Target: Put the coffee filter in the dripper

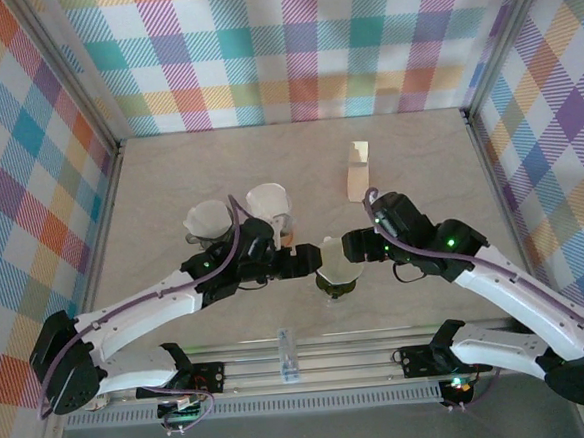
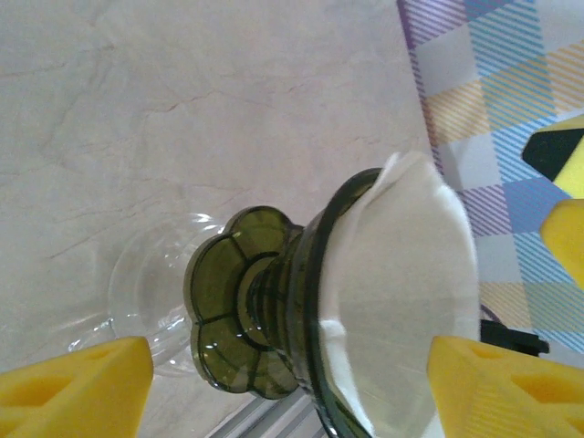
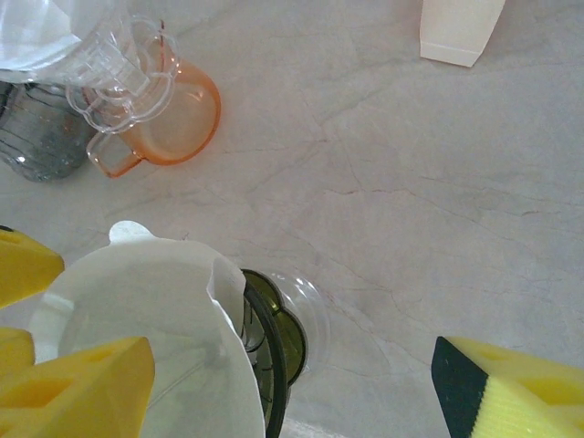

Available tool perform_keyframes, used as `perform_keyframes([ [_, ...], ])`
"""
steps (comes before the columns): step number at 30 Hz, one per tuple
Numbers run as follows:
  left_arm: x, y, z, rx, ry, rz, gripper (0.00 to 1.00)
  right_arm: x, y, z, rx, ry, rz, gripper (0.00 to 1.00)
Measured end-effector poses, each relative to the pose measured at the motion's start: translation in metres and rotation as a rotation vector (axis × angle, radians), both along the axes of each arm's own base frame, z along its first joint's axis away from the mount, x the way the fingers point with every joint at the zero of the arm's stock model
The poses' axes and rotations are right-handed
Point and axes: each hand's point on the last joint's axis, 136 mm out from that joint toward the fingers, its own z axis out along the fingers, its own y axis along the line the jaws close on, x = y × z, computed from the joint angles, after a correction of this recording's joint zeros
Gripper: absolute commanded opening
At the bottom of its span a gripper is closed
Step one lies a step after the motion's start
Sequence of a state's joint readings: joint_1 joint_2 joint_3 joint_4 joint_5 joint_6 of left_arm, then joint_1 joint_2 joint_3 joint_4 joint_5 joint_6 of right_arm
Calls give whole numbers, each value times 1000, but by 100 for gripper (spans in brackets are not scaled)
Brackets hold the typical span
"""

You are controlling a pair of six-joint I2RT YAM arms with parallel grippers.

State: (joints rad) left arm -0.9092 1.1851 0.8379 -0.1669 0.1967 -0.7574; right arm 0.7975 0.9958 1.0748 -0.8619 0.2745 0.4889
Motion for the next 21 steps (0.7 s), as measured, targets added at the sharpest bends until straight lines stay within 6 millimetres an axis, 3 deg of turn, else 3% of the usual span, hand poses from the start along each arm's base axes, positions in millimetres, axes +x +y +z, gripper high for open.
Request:
perform_keyframes([
  [5,0,15,25,-36,-62,44,82,-1,-3,11,33,-38,-6,81],
  [8,1,44,45,-66,-115,116,79,-2,-4,10,41,-46,-10,82],
  [11,4,81,53,-84,-152,226,68,-2,-4,3,33,-39,-10,82],
  [14,2,114,33,-56,-126,331,58,-2,-5,-3,25,-34,-12,82],
  [19,-12,161,-30,52,-2,476,43,0,-3,-6,29,-38,-11,82],
  [21,-16,177,-46,80,36,530,38,1,-2,-6,33,-42,-11,82],
])
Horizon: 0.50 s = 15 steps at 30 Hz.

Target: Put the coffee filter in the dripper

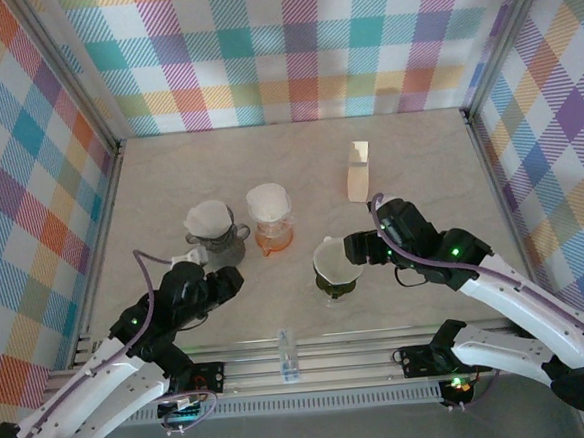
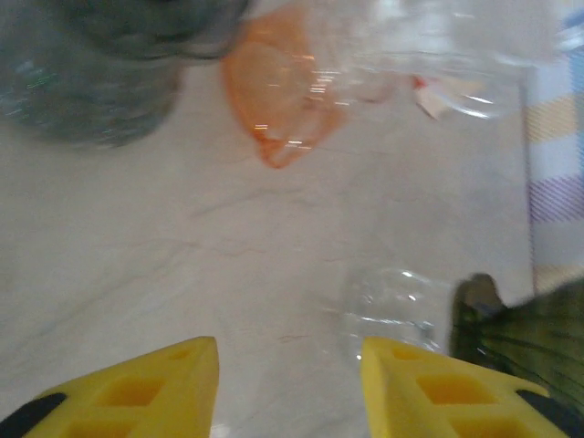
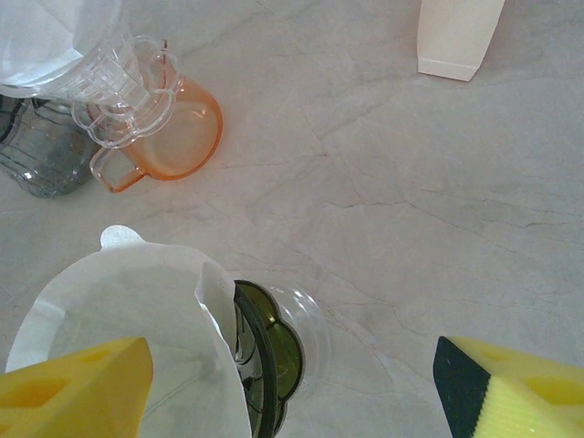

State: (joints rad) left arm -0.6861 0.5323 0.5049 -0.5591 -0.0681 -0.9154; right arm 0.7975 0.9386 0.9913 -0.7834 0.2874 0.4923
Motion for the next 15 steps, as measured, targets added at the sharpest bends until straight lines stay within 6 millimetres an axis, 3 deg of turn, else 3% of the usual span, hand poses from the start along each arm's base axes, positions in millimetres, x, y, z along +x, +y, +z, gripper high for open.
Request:
perform_keyframes([
  [5,5,29,-29,14,81,136,25,2,1,4,15,-22,5,82],
  [10,14,57,-62,4,174,271,2,2,2,5,21,-32,8,82],
  [15,30,85,-70,-48,180,405,0,1,1,5,32,-42,8,82],
])
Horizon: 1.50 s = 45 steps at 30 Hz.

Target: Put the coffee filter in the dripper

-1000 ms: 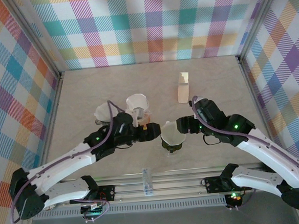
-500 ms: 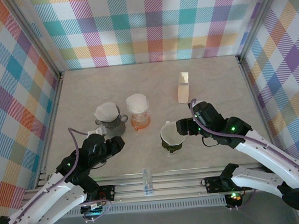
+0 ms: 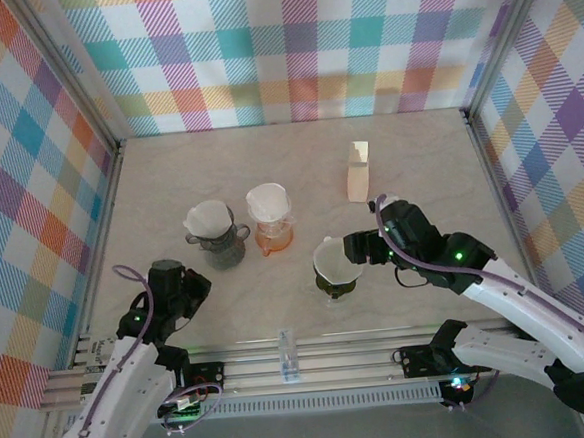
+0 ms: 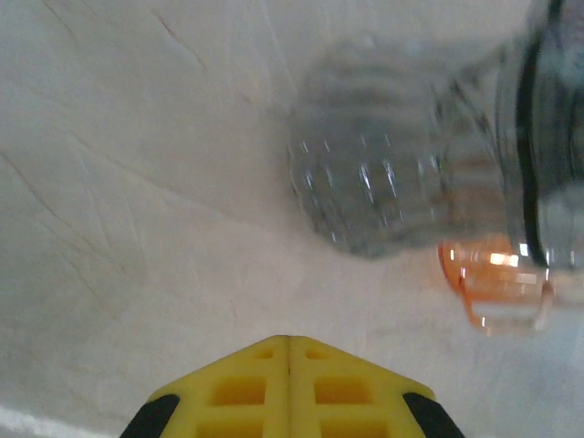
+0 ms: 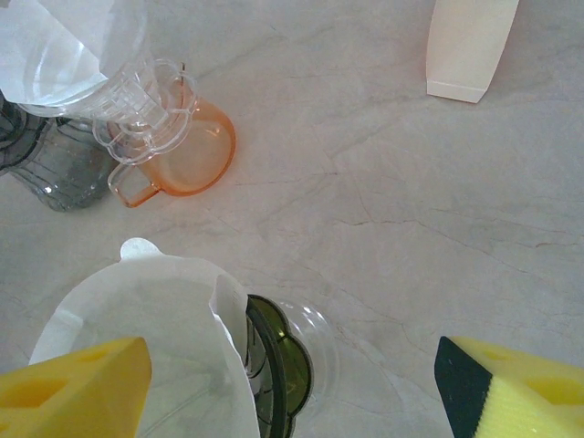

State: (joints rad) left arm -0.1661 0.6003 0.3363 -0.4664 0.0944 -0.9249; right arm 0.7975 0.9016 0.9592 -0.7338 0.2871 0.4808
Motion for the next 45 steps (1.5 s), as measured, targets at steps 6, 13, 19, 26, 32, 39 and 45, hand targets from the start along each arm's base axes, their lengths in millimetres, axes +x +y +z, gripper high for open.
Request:
perform_keyframes([
  [6,23,21,-13,-55,3,104,0,0,0,2,7,-9,2,83],
  [13,53,19,-25,-88,-7,101,0,0,0,3,7,-14,6,83],
  [19,69,19,-31,-95,-29,99,0,1,0,3,0,-19,11,83],
  [26,82,14,-42,-117,-31,78,0,2,-1,3,-3,-20,8,83],
  [32,91,11,-45,-127,-48,53,0,2,-3,-4,-11,-12,2,83],
  [39,98,4,-50,-147,-50,25,0,2,-3,-7,-14,-8,2,83],
  [45,105,-9,-52,-146,-50,-16,0,3,-2,-9,-12,-6,-1,83],
])
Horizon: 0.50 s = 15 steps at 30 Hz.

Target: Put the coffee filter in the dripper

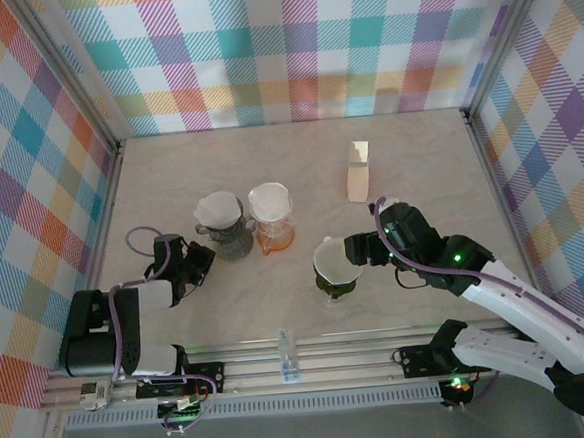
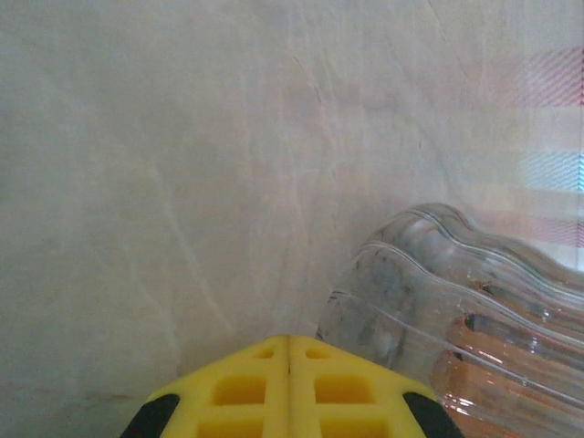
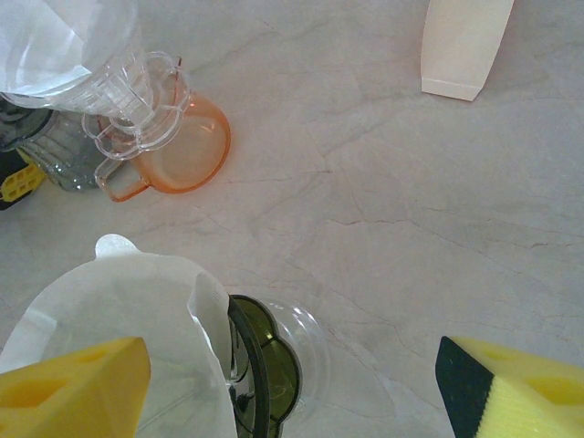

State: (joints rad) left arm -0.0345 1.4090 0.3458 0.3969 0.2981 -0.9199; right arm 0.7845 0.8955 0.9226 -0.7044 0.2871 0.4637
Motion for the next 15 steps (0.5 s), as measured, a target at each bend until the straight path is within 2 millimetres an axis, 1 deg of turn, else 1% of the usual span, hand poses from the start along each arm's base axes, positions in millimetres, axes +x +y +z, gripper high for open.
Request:
perform_keyframes([
  [6,8,-14,0,3,-6,-41,0,0,0,0,6,3,-6,83],
  [15,11,-35,-6,6,-4,-101,0,0,0,-2,9,9,-13,83],
])
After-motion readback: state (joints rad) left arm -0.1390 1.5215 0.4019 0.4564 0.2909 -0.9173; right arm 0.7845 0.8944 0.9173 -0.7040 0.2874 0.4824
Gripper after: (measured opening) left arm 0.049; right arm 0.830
